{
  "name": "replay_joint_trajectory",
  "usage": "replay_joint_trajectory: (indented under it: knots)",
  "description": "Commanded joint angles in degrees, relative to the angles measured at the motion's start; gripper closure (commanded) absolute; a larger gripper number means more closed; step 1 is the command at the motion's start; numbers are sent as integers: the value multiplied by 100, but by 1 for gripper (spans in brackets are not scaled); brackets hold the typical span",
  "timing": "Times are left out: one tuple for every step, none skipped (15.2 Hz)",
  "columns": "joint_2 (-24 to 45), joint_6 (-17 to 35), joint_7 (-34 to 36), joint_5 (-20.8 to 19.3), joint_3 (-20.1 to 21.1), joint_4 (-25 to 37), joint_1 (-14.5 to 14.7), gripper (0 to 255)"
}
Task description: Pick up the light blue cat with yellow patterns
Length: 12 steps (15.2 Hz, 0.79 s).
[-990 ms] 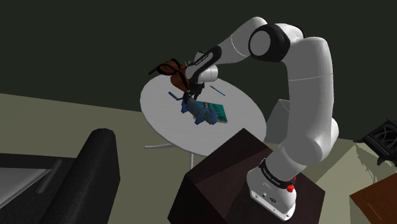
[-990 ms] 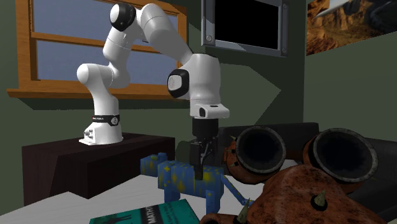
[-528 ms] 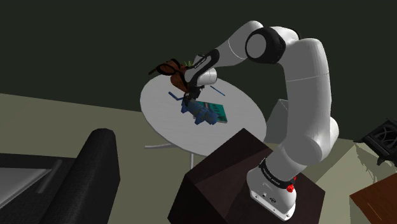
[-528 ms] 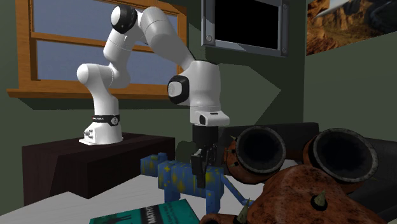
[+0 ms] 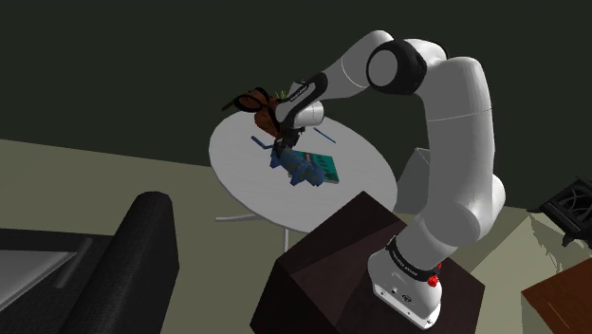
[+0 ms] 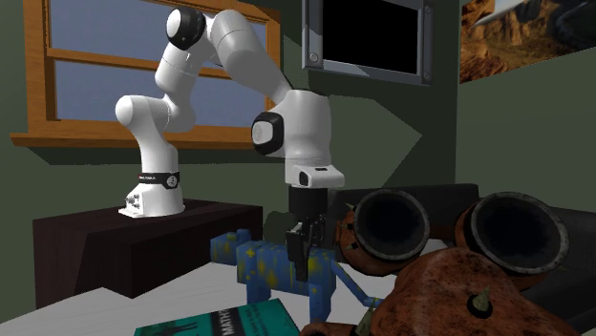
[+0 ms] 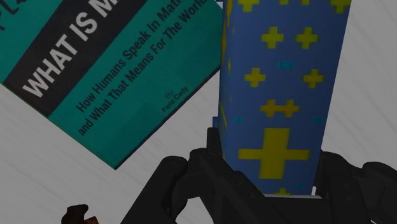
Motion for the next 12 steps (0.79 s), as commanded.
replay_joint_trajectory:
  knots:
    - [-94,-64,6,-12,-13,-26,10,255]
    - [-159,-110,12,-21,-23,-45,17,255]
    - [-224,-156,18,-31,-33,-64,25,255]
    - [-288,-203,24,-40,-43,-81,32,255]
    - [-352,-251,31,-50,-53,-98,40,255]
    - [-416,-299,37,-60,-63,-113,47,255]
    - [-478,-347,44,-70,-72,-127,54,255]
    - [-540,-397,51,-80,-82,-140,61,255]
    - [-602,-446,58,-90,-91,-152,68,255]
    - [-663,-497,65,-101,-101,-162,75,255]
    - [-723,-548,72,-112,-110,-171,82,255]
    - [-783,-600,79,-123,-119,-179,89,255]
